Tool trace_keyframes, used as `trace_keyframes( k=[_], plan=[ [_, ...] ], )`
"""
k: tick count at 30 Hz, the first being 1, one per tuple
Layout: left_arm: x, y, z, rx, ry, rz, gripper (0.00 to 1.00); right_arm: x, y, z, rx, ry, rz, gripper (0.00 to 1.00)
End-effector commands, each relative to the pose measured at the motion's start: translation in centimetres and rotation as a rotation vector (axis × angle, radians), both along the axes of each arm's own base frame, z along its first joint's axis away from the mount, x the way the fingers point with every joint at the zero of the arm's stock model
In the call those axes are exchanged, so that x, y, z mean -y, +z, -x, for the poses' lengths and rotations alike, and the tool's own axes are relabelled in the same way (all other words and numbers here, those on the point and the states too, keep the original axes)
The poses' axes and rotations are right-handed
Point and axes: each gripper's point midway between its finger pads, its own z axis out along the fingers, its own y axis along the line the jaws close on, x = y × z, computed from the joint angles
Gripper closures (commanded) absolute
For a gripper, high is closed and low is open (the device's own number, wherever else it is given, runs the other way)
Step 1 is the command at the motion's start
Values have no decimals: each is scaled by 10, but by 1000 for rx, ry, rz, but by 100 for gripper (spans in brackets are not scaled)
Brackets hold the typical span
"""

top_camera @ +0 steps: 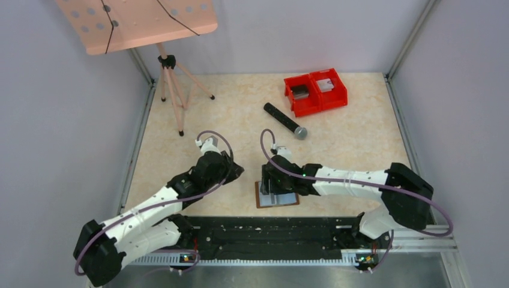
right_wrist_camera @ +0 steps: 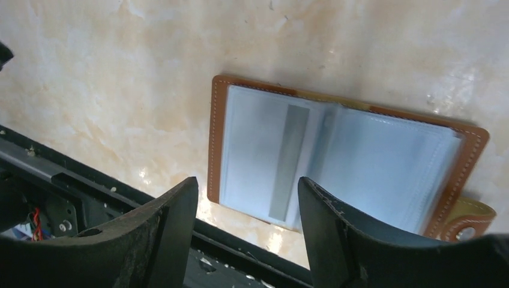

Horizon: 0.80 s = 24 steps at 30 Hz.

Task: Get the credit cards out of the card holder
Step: Remove the credit card from the card holder.

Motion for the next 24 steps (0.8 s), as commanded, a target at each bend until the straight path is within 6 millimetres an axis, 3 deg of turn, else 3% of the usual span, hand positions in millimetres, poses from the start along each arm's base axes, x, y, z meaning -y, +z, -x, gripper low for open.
trace_keyframes(
  k=[1,15,24],
  plan=[
    [-33,-10,1,34,108,-69,68,-13,3,-5,33,-10,86,37],
    [-43,-9,9,65,123,-36,67,-7,-40,-1,11,34,352,36],
    [-34,-11,8,56,94,-28,66,-9,-36,-1,25,27,312,45]
  ],
)
